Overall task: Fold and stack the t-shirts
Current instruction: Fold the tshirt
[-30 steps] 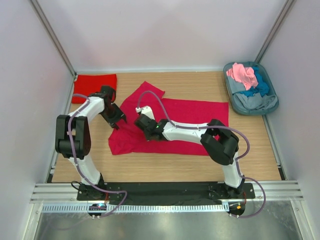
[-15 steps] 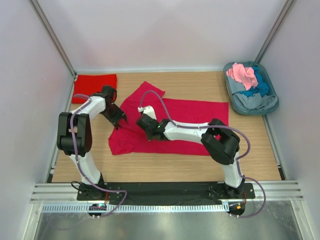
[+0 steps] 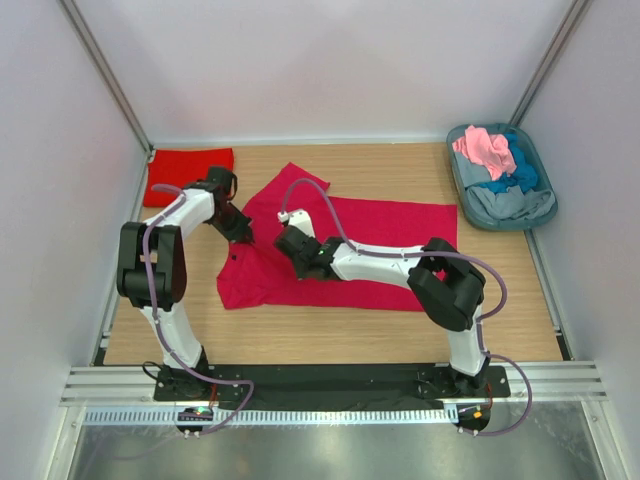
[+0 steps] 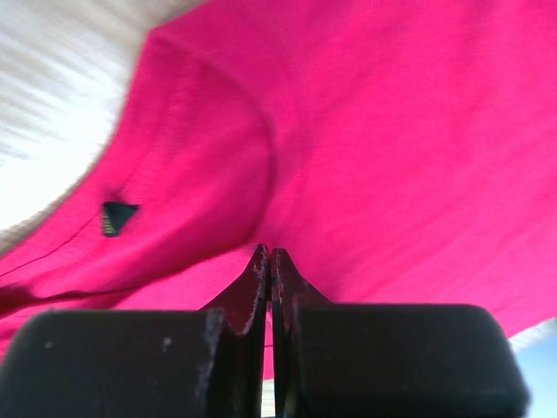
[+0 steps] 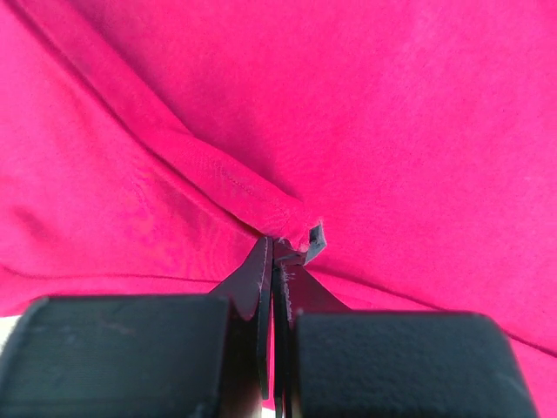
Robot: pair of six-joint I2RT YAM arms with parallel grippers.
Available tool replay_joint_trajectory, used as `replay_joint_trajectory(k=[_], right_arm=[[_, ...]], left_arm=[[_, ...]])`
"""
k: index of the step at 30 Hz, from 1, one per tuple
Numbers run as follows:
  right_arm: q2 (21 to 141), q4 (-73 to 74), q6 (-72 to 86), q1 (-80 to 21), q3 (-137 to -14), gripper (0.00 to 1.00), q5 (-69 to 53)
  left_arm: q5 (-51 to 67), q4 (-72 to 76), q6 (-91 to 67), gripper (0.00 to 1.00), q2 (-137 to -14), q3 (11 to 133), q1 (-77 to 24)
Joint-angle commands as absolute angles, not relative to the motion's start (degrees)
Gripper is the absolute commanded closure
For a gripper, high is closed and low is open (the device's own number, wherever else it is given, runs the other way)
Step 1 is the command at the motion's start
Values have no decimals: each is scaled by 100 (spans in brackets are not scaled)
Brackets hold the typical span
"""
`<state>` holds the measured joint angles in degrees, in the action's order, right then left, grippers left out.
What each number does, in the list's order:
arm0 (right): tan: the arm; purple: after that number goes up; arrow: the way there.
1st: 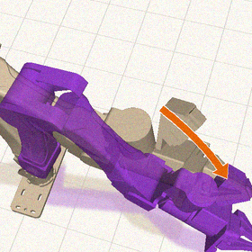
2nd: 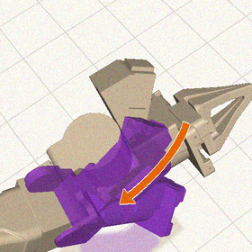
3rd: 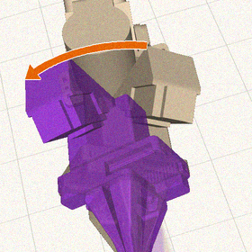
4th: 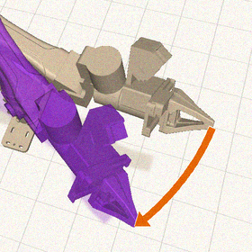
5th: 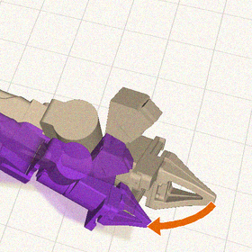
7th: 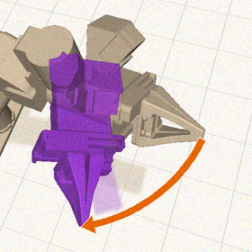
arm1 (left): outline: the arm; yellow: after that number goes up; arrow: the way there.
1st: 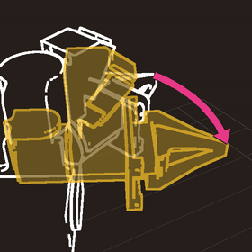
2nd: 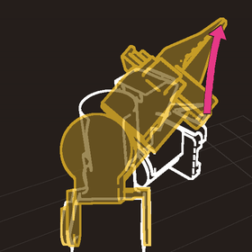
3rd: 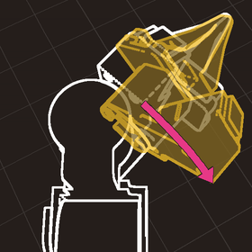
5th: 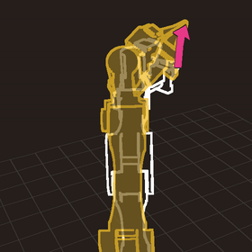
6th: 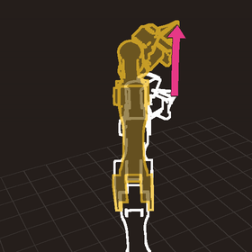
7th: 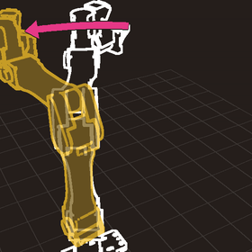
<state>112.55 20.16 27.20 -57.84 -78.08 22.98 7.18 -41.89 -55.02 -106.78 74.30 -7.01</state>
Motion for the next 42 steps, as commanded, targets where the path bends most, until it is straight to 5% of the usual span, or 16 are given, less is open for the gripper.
replay_joint_trajectory(k=[1,42], right_arm=[[10785,1872,2847,-5757,-7822,99,2522],[10468,2135,3779,-5388,-7260,98,3076]], left_arm=[[659,-4157,-5441,100,-10538,7804,-756],[905,-4042,-4034,96,-11645,9544,-1441]])
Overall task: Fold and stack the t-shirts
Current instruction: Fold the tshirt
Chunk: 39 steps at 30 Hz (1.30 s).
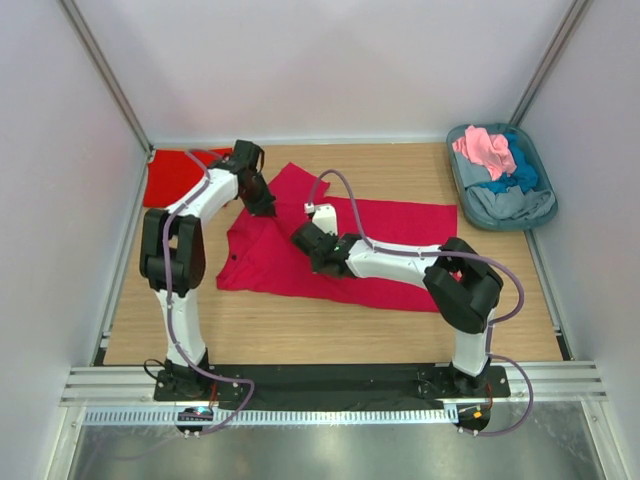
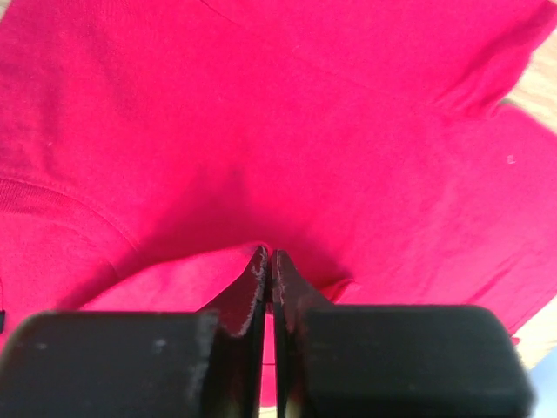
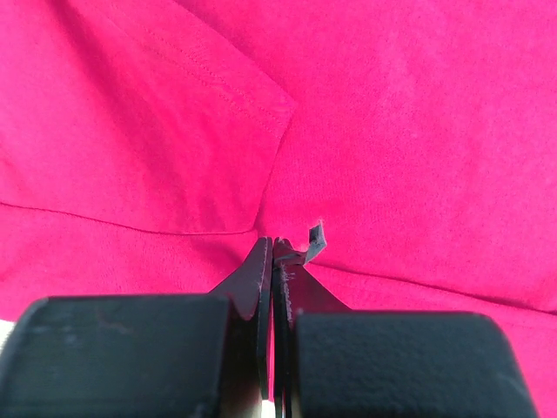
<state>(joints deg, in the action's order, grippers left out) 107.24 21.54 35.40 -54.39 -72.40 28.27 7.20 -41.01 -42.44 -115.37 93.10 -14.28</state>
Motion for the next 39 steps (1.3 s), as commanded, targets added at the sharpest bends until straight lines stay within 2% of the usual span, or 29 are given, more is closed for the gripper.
replay_joint_trajectory(k=[1,2,3,5,6,7,9,11,13,16,21,24,27,36,37,39], right_arm=[[10468,2153,3805,-5379,-7286,97,3111],[10476,2266,3840,-5362,-7330,91,3137],[10485,2389,3893,-5344,-7382,86,3199],[10468,3001,4078,-5318,-7672,76,3435],[10433,3258,4139,-5300,-7786,68,3489],[10337,3530,4253,-5239,-8039,65,3524],[10205,4269,4376,-5142,-8182,61,3490],[9854,4726,4560,-4958,-8087,60,3350],[9538,4825,4632,-4817,-7685,64,2972],[8957,4852,4676,-4536,-7017,67,2655],[8333,4738,4527,-4114,-6224,68,2408],[8209,4387,4535,-3745,-5522,71,2066],[8218,4096,4588,-3314,-5143,75,1785],[8323,3876,4482,-2892,-4703,76,1644],[8288,3859,4509,-2866,-4641,77,1644],[8236,3885,4526,-2857,-4518,77,1731]], left_arm=[[914,-4078,-4008,93,-11706,9588,-1441],[923,-4139,-3956,87,-11742,9650,-1441],[888,-4401,-3894,76,-11777,9729,-1433],[450,-4806,-3745,63,-11786,10106,-1433],[239,-5147,-3614,53,-11725,10194,-1433],[-311,-5307,-3569,50,-11655,10308,-1407],[-562,-5684,-3559,46,-11357,10327,-1336],[-720,-5861,-3568,45,-11084,10117,-1240],[-896,-6152,-3577,45,-10645,9871,-1230],[-985,-6179,-3586,46,-9907,8758,-1178],[-153,-5452,-3718,46,-8738,6518,-757],[193,-4897,-3770,45,-8088,5830,-651],[508,-4457,-3937,46,-8068,5407,-528],[335,-4175,-4052,49,-8885,5265,-466],[125,-4288,-4052,51,-8929,5299,-466],[-130,-4420,-3973,63,-9087,5343,-457]])
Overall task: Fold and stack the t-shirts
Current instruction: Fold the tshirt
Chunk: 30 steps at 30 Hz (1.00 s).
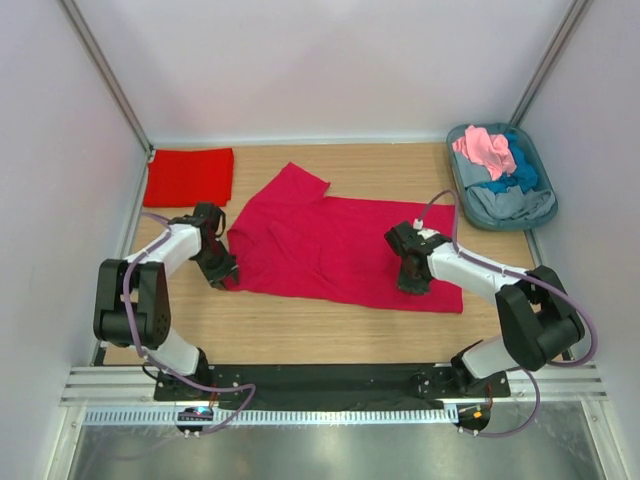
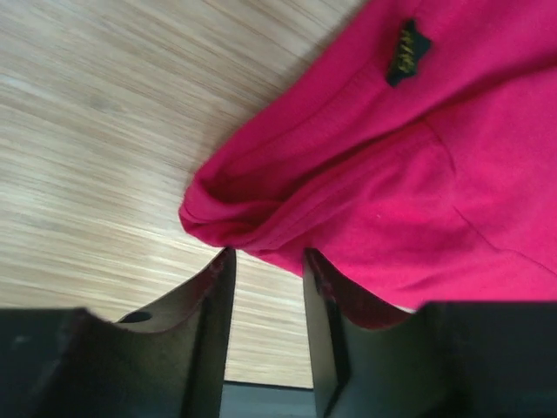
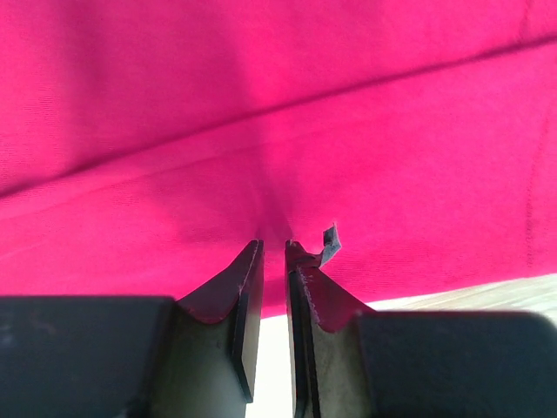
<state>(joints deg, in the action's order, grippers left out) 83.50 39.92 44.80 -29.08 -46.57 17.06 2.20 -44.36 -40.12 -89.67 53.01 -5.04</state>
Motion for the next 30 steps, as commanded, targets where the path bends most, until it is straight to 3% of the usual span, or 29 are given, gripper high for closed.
replay_joint_trajectory(k=[1,2,5,18,19,20,25,30], right_arm=[[8192,3963,4535,-2839,-4491,77,1792],[8174,4025,4561,-2839,-4448,77,1923],[8078,4289,4658,-2769,-4360,77,2127],[7937,4421,4816,-2725,-4166,77,2215],[7867,4386,4808,-2725,-4192,76,2180],[7840,4377,4808,-2725,-4253,77,2110],[7743,4412,4790,-2725,-4517,76,1978],[7735,4447,4781,-2725,-4658,76,1934]], left_arm=[[-254,-4595,-3964,70,-9131,5405,-466],[-533,-4684,-3946,83,-9193,5431,-466],[-825,-4956,-3824,100,-9193,5432,-457],[-1494,-5871,-3981,100,-9378,5695,-290],[-1303,-5784,-3938,98,-9300,5774,-281],[-1214,-5705,-3920,86,-8977,5792,-281],[-107,-4863,-3867,57,-8131,5705,-281],[158,-4658,-3920,53,-8375,5450,-281]])
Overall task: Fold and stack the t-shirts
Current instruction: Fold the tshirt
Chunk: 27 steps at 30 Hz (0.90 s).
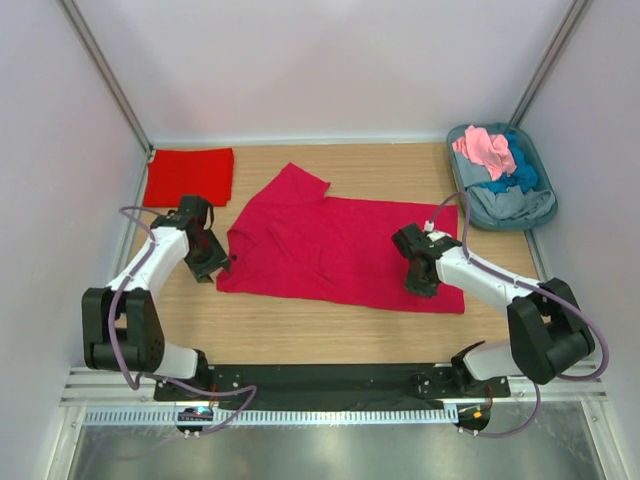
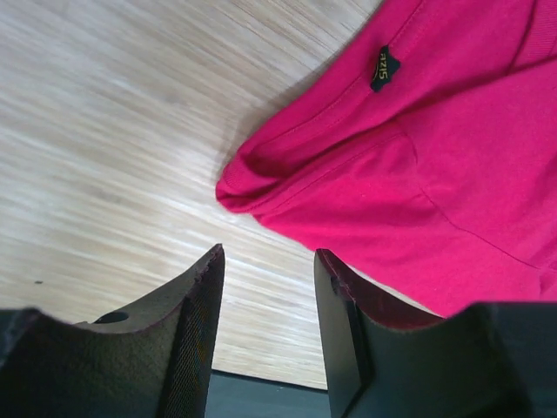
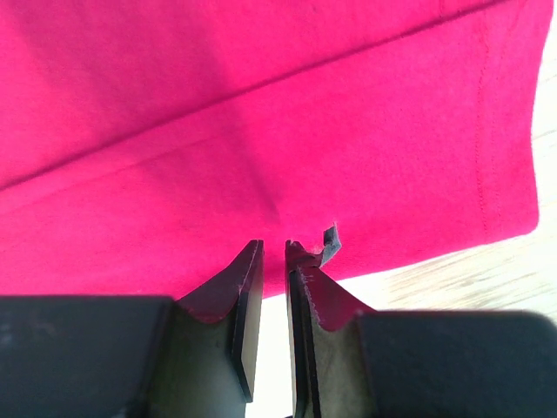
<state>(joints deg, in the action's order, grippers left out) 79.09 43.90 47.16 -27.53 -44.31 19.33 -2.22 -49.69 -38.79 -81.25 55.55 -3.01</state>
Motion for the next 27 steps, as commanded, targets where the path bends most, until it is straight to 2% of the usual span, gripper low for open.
replay_joint_trajectory(k=[1,6,8,9,10,12,17,25,26,27], right_arm=[[7717,4447,4781,-2725,-4676,76,1951],[7778,4281,4606,-2725,-4746,76,2153],[7901,4210,4527,-2690,-4694,76,2346],[7988,4149,4483,-2681,-4667,76,2381],[8059,4114,4474,-2655,-4641,76,2391],[8130,4096,4482,-2654,-4553,76,2391],[8042,4201,4781,-2637,-4229,76,2347],[7761,4377,5229,-2645,-3841,76,2144],[7717,4420,5308,-2637,-3815,76,2179],[7699,4499,5335,-2645,-3806,77,2241]], left_arm=[[141,-4632,-3911,53,-8446,5414,-281],[53,-4325,-3955,53,-8893,5265,-281],[35,-4377,-3990,62,-9087,5326,-281],[-243,-4551,-4016,76,-9253,5422,-281],[-385,-4683,-4051,86,-9368,5484,-281],[-780,-5234,-4104,99,-9544,5633,-281],[-1493,-5704,-4157,100,-9581,5652,-220],[-1389,-6020,-4262,99,-9528,5528,-176],[-1423,-6108,-4289,97,-9432,5520,-176],[-1450,-6134,-4315,85,-9378,5520,-176]])
